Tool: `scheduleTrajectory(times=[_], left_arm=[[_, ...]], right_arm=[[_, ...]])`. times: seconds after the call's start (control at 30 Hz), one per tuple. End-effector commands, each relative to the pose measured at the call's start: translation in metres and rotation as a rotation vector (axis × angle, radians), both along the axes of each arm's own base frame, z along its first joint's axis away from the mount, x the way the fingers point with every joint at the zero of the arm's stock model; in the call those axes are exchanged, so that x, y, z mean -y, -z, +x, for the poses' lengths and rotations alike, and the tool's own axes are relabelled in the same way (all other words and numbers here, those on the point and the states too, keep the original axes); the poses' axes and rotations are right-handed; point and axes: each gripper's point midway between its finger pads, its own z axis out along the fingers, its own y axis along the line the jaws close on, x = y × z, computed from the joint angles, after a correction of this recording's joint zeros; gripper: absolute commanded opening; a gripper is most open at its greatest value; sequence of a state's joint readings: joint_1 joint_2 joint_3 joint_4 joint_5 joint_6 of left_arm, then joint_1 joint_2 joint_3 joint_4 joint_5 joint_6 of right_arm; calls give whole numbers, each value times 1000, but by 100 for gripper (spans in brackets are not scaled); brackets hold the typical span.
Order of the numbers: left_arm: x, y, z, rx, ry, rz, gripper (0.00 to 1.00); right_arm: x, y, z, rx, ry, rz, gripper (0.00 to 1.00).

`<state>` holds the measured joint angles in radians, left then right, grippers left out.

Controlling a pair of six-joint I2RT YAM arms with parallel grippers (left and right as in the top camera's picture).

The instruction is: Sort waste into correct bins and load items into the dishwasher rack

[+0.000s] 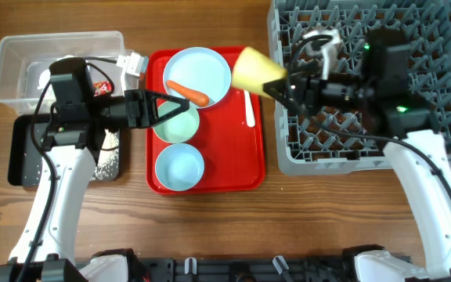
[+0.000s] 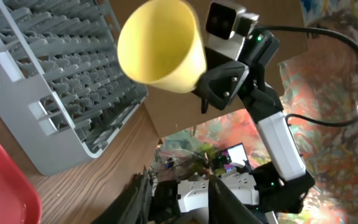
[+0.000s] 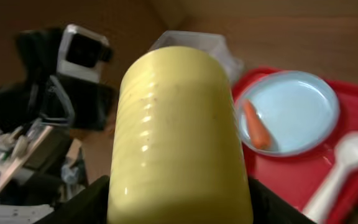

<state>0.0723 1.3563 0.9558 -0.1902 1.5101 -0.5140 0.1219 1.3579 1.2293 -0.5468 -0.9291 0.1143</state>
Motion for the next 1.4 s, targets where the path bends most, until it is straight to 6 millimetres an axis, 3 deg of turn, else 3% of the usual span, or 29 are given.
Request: scheduleTrajectory(times=[0.0, 0.07, 0.17, 0.23, 0.33, 0.47, 0.63, 0.67, 0.73, 0.77, 0.8, 0.93, 1.07, 1.1, 1.2, 1.23, 1.27, 1.37], left_arm=[[-2, -1, 8, 98, -53, 49, 33], [-7, 15, 21, 101, -140, 131, 36], [-37, 75, 45, -82, -396, 407, 37], [-61, 107, 46, -192, -513, 574, 37], [-91, 137, 39, -290, -623, 762, 37], [-107, 150, 32, -339, -669, 860, 38], [-107, 151, 31, -345, -669, 864, 38], [-107, 151, 31, -346, -668, 865, 38], [-107, 152, 30, -350, -666, 866, 38], [-107, 152, 29, -353, -665, 867, 38], [-107, 152, 29, -356, -664, 868, 37], [-107, 152, 29, -354, -664, 867, 37], [-107, 152, 28, -357, -663, 867, 37], [-107, 153, 27, -360, -660, 869, 37], [-106, 153, 26, -364, -656, 872, 37], [-106, 154, 25, -350, -645, 881, 38], [-106, 154, 25, -352, -644, 882, 38], [-106, 154, 26, -354, -647, 879, 43]], right_arm=[[63, 21, 10, -76, 335, -218, 53], [94, 47, -3, -213, 491, -368, 52], [129, 81, -30, -372, 608, -567, 52], [139, 90, -43, -429, 631, -631, 51], [143, 98, -47, -465, 632, -666, 51], [130, 130, -49, -575, 546, -735, 51], [105, 166, -54, -666, 420, -826, 52], [106, 174, -52, -677, 416, -847, 59], [104, 181, -45, -678, 422, -847, 63], [102, 182, -34, -654, 451, -821, 73], [100, 180, -24, -632, 482, -793, 82], [84, 167, 8, -530, 512, -672, 86], [70, 125, 32, -434, 506, -576, 90], [54, 92, 36, -372, 459, -479, 90], [23, 67, 32, -269, 348, -415, 92], [10, 63, 29, -253, 309, -395, 99], [-2, 60, 27, -241, 270, -367, 100], [-61, 33, 24, -183, 90, -157, 100]])
